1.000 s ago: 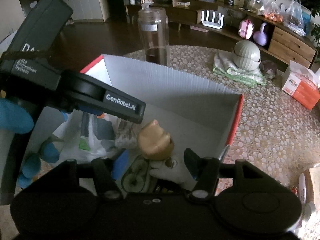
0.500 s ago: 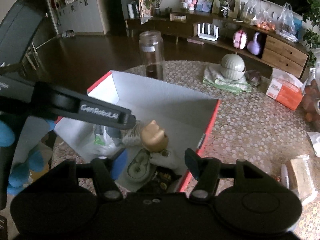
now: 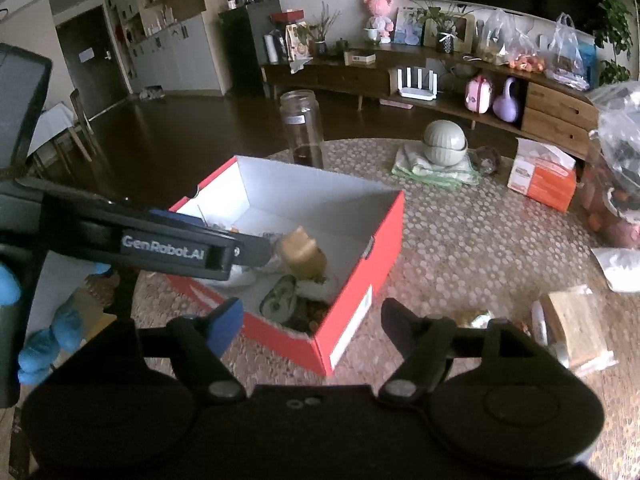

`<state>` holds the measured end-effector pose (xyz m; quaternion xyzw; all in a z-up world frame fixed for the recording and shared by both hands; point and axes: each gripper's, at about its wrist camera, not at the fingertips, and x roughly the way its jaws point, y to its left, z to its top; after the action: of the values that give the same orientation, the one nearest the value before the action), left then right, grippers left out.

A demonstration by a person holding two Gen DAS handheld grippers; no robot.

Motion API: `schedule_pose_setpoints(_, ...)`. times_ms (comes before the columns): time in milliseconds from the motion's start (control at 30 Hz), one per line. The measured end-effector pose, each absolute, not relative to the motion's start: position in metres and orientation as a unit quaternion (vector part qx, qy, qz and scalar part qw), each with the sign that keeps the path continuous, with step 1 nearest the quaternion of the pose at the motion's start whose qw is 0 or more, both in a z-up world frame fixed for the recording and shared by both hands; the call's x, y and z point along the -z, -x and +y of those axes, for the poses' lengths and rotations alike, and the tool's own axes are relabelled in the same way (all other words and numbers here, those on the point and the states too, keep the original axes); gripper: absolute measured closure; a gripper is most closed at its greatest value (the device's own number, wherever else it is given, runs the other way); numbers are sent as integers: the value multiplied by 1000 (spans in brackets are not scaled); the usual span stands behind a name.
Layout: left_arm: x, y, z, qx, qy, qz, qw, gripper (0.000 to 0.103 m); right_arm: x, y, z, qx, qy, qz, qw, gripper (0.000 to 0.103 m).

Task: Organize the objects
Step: 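Withdraw both tools from the red shoebox back over the table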

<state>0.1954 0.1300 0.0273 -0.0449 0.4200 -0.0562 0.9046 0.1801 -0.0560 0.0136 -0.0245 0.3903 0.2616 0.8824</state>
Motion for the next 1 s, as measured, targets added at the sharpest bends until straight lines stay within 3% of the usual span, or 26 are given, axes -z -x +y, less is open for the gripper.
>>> schedule_pose_setpoints(133, -30, -180, 108, 78, 28, 407, 910, 30, -10, -168, -79, -262, 24, 392, 882, 25)
schedule_pose_setpoints(200, -29, -173, 96, 84, 14, 402, 912, 23, -8, -164, -89, -259, 22, 390, 883, 25)
schedule_pose_setpoints(467, -20, -160, 57, 110, -5, 398, 911, 15, -3, -154, -141, -235, 14, 390, 890, 25)
schedule_pose_setpoints(533, -16, -159, 48, 115, -8, 401, 909, 4, 0, -152, -156, -226, 15, 389, 893, 25)
schedule_pose_setpoints(600, -11, -158, 38, 119, -13, 401, 908, 0, 3, -153, -171, -217, 17, 391, 894, 24)
schedule_pose_setpoints(1000, 21, -181, -17, 150, -38, 408, 900, 0, 20, -185, -269, -125, -3, 409, 904, 24)
